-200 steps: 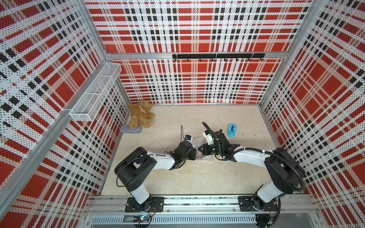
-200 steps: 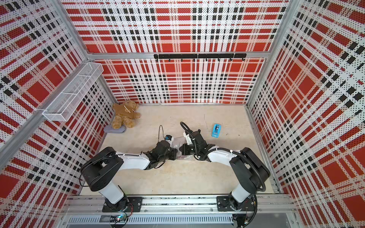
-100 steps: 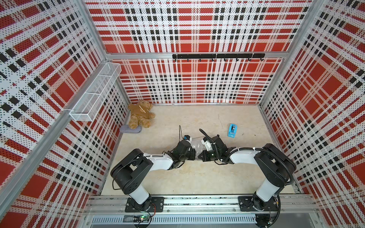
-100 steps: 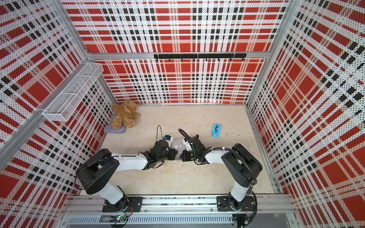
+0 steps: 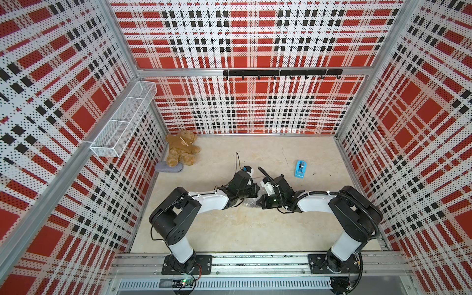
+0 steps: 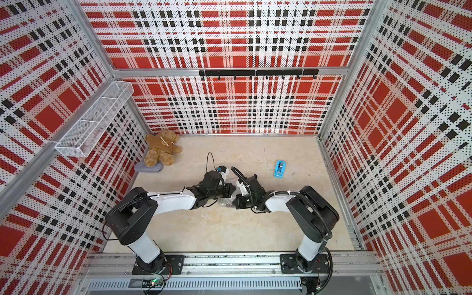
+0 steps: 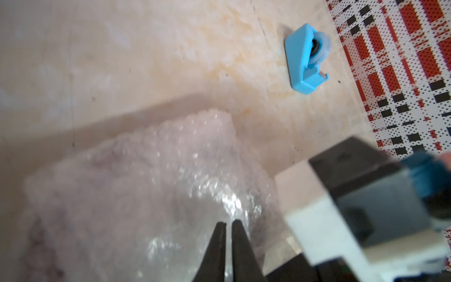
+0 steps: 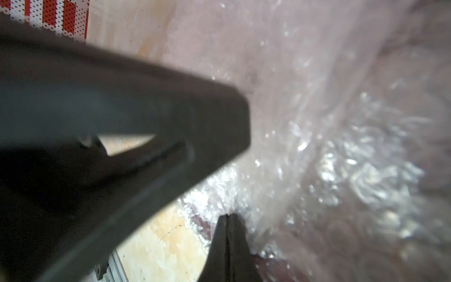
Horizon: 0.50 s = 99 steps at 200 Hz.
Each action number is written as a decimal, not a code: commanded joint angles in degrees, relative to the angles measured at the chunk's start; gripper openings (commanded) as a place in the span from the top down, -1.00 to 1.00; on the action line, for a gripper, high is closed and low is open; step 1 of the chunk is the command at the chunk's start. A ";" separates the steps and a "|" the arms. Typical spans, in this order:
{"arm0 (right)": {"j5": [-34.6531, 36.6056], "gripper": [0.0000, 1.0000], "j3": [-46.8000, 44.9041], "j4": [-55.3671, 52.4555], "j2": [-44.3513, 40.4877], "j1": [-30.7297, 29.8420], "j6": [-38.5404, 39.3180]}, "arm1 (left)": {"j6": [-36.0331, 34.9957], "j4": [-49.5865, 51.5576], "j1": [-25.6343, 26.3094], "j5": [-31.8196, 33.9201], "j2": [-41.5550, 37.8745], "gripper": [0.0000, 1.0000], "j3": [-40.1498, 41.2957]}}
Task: Wrap dinner plates in bubble wrap
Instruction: Wrap the plate in the bubble wrap.
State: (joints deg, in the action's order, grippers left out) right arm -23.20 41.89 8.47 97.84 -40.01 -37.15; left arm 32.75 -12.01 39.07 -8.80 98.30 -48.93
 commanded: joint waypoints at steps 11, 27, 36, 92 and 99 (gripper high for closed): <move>1.57 1.00 -1.89 -2.24 0.77 -0.42 -0.08 | -2.77 2.88 -1.06 -1.39 5.24 0.82 -1.35; 1.72 1.00 -1.99 -2.29 0.43 -0.42 -0.19 | -2.70 2.84 -0.58 -1.59 7.04 0.83 -1.09; 1.97 1.00 -2.02 -2.19 0.13 -0.42 -0.25 | -2.41 2.68 -0.25 -1.96 7.73 0.83 -0.80; 1.82 1.00 -2.27 -2.01 0.38 -0.42 0.08 | -0.23 4.70 0.10 3.12 1.74 0.61 1.26; 1.78 1.00 -2.28 -2.10 0.35 -0.42 0.16 | 0.18 5.25 -0.13 3.25 0.75 0.60 1.21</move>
State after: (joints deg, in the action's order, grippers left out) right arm -22.85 41.34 9.43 97.82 -40.01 -37.17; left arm 31.90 -11.16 38.98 -8.01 102.45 -49.28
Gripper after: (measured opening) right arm 0.041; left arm 0.189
